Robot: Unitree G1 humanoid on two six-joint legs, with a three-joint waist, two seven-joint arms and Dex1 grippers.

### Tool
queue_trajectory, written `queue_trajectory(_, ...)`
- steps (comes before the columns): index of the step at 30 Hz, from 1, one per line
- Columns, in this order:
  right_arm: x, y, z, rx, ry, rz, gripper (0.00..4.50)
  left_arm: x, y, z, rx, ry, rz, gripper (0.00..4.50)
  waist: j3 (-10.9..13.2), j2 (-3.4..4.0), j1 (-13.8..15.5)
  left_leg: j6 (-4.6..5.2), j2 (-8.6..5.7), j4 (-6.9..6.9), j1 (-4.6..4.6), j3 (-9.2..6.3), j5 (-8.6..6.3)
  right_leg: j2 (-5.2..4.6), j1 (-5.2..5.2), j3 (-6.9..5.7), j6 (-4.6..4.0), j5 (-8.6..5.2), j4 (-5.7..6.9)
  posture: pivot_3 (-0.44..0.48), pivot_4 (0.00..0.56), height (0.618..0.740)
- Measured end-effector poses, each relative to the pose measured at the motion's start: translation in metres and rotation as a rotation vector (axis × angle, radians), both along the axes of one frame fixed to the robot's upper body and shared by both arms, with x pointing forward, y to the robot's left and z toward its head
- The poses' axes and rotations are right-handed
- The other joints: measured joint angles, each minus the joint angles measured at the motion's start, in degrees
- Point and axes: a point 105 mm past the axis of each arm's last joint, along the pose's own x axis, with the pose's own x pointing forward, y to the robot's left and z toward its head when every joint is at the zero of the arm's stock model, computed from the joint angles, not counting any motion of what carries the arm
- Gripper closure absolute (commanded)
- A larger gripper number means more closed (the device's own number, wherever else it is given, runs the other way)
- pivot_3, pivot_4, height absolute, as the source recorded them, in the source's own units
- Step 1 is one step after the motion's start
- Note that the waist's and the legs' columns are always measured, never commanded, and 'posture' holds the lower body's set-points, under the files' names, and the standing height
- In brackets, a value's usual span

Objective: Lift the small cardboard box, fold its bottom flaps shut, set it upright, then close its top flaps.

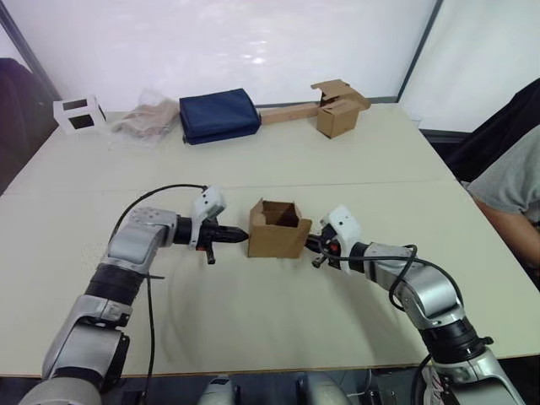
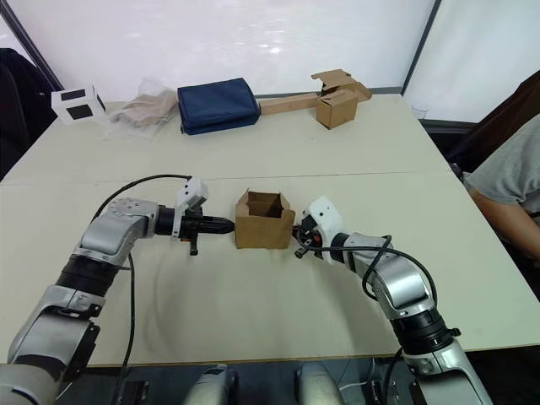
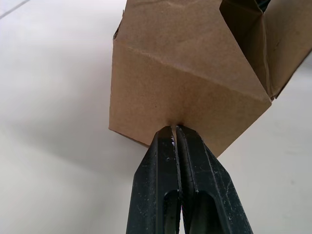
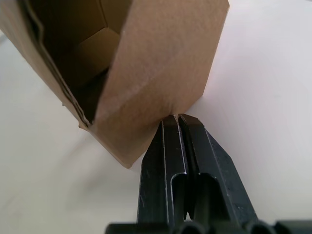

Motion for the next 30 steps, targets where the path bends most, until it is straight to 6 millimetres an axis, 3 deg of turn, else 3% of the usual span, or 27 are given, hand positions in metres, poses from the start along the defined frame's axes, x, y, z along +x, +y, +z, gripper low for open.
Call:
queue_trajectory(5,0.003,-0.005,0.001,-0.020,-0.042,0.013,4.50,-0.005,0.010,-0.004,0.025,0.007,0.007,4.42,0.0,0.00,0.1,0.00,0.00,0.01,0.00,0.00,0.00,0.00,0.00,0.00,0.00,0.00,0.00,0.000,0.150,0.740)
queue_trajectory(9,0.010,-0.022,0.015,-0.007,-0.117,-0.007,4.50,-0.003,0.019,0.009,-0.012,-0.025,0.032,4.42,0.0,0.00,0.2,0.00,0.00,0.00,0.00,0.01,0.00,-0.01,0.01,0.00,0.00,0.00,0.00,0.000,0.150,0.740)
queue_trajectory(12,0.012,-0.025,0.030,0.061,-0.161,0.016,4.50,0.003,0.017,0.028,-0.095,-0.056,0.038,4.42,0.0,-0.02,0.1,-0.01,0.00,0.02,0.00,0.01,0.01,0.00,0.00,-0.01,0.00,0.00,0.02,0.000,0.150,0.740)
queue_trajectory(17,0.017,-0.010,0.065,0.177,-0.256,0.131,4.50,0.012,0.006,0.078,-0.204,-0.181,0.019,4.42,0.0,0.03,-0.1,-0.03,0.00,0.00,0.03,0.01,0.02,-0.01,0.02,-0.01,0.00,0.00,0.00,0.000,0.150,0.740)
queue_trajectory(22,0.025,-0.002,0.063,0.244,-0.210,0.185,4.50,0.008,-0.007,0.058,-0.211,-0.120,-0.012,4.42,0.0,0.03,-0.6,-0.08,0.00,0.00,0.02,0.00,0.04,-0.01,0.01,-0.01,0.00,0.00,0.03,0.000,0.150,0.740)
queue_trajectory(30,0.017,0.006,0.055,0.235,-0.162,0.270,4.50,-0.001,-0.010,0.044,-0.180,-0.080,-0.040,4.42,0.0,0.03,-1.2,-0.08,0.00,-0.01,0.03,0.00,0.05,-0.01,0.01,-0.01,0.00,0.00,0.03,0.000,0.150,0.740)
